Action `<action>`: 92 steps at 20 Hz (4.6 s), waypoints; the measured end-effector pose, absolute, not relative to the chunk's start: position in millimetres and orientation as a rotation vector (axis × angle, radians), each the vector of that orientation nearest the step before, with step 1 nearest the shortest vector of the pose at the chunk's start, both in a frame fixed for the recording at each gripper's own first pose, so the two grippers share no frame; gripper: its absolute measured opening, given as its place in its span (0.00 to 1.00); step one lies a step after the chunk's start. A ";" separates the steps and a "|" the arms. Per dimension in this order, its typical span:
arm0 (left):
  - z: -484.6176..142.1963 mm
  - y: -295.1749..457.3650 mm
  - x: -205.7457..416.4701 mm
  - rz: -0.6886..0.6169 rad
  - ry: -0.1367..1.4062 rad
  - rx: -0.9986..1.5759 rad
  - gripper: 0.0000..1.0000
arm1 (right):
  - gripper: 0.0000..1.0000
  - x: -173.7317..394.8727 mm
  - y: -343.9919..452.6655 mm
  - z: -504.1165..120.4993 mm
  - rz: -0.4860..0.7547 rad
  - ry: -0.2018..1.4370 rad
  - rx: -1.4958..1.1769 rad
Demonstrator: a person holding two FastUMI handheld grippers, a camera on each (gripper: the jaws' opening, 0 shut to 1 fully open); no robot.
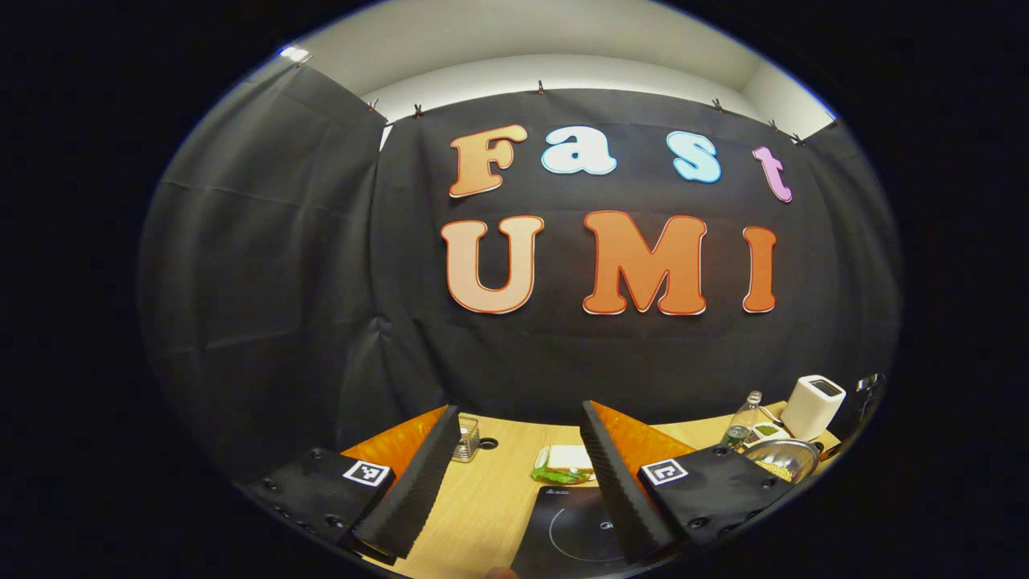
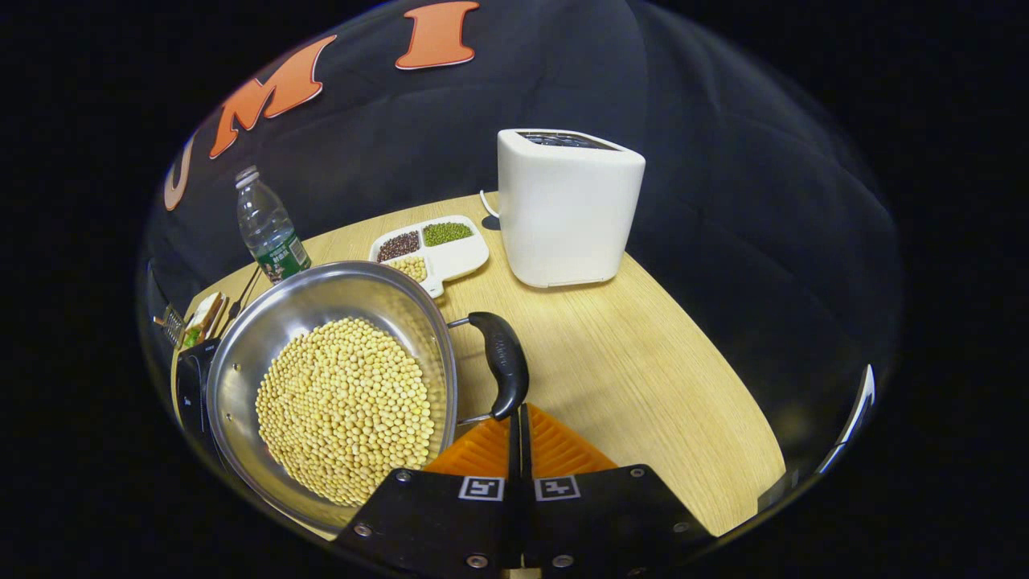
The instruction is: First push the handle of the pot to place it horizontally, then grasp the pot with both hands and set it on the induction cooktop.
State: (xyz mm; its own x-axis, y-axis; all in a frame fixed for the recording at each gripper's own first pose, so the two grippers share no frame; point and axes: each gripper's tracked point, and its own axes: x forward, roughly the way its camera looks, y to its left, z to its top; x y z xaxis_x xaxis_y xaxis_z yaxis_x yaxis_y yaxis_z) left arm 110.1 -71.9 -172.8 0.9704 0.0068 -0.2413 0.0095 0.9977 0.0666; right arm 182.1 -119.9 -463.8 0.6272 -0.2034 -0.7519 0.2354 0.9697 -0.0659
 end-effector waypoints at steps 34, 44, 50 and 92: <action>-501.0 -400.7 72.0 -0.340 0.795 0.066 0.99 | 0.90 239.5 -99.0 -428.9 -0.070 0.664 0.015; -535.8 -407.2 73.1 -0.371 0.949 0.035 0.94 | 0.77 250.7 -93.4 -473.2 -0.081 0.792 0.030; -538.8 -401.4 78.0 -0.361 0.958 0.014 0.71 | 0.63 240.9 -92.8 -474.0 -0.107 0.842 0.080; -408.6 -50.2 105.4 -0.121 0.858 -0.058 0.69 | 0.58 196.1 252.1 -374.1 0.119 0.773 0.062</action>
State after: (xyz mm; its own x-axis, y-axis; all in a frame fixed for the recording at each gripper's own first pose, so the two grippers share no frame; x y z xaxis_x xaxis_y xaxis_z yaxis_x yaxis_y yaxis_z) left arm 105.4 -50.2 -408.6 0.6473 -0.1302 -0.7511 0.0833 0.9915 -0.1001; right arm 196.1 252.1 -374.1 0.7093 0.1298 -0.6928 -0.0840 0.9915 0.0998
